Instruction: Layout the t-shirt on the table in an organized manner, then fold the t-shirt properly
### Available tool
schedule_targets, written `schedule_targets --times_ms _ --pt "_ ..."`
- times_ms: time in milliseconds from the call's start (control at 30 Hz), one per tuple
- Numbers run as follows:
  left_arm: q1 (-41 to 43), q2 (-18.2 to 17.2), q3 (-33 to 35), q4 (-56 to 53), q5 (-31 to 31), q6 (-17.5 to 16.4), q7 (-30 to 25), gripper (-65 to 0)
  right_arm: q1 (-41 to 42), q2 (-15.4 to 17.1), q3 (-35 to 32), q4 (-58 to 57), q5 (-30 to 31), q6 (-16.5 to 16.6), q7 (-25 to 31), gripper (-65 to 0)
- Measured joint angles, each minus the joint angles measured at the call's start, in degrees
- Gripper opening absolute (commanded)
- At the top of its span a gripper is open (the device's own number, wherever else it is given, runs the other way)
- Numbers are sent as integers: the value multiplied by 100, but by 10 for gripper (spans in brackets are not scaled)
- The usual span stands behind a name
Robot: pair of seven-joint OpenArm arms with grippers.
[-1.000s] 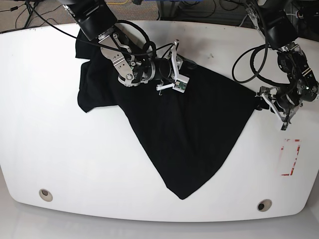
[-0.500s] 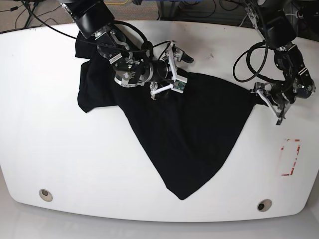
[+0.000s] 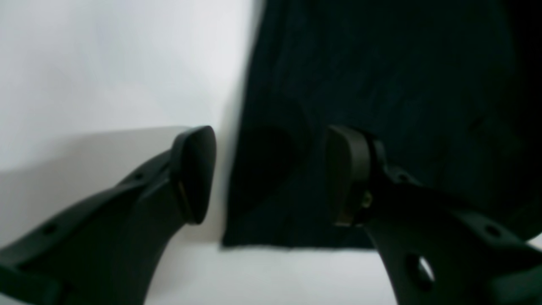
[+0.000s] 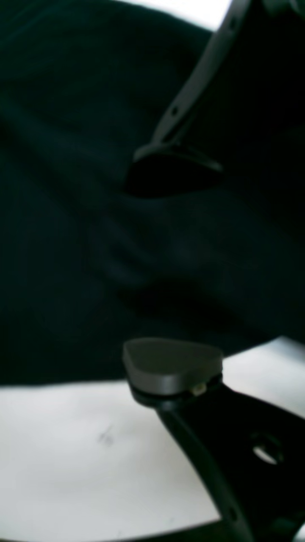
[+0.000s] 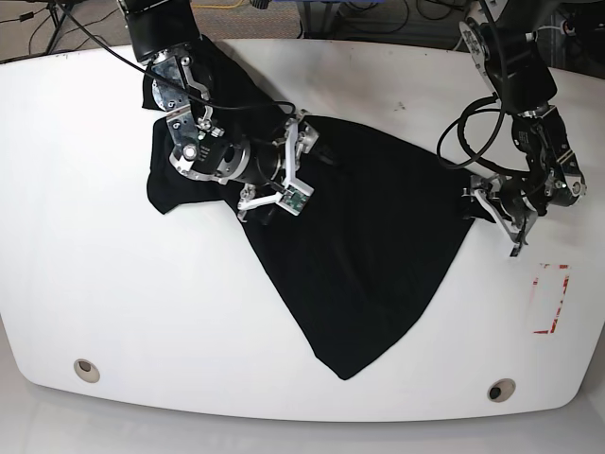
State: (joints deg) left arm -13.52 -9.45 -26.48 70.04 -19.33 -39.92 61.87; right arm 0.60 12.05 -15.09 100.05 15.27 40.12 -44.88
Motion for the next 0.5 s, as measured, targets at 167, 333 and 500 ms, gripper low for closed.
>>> schedule_targets --times_ms 167,333,500 --pt "-107 136 249 -20 57 2 28 -271 -179 164 750 179 48 -4 -57 -162" --pt "-153 328 503 -22 13 -2 15 -294 -175 273 1860 184 643 -4 -20 -160" --pt "-146 398 629 -22 46 0 22 -457 -173 339 3086 -74 796 -35 -42 -157"
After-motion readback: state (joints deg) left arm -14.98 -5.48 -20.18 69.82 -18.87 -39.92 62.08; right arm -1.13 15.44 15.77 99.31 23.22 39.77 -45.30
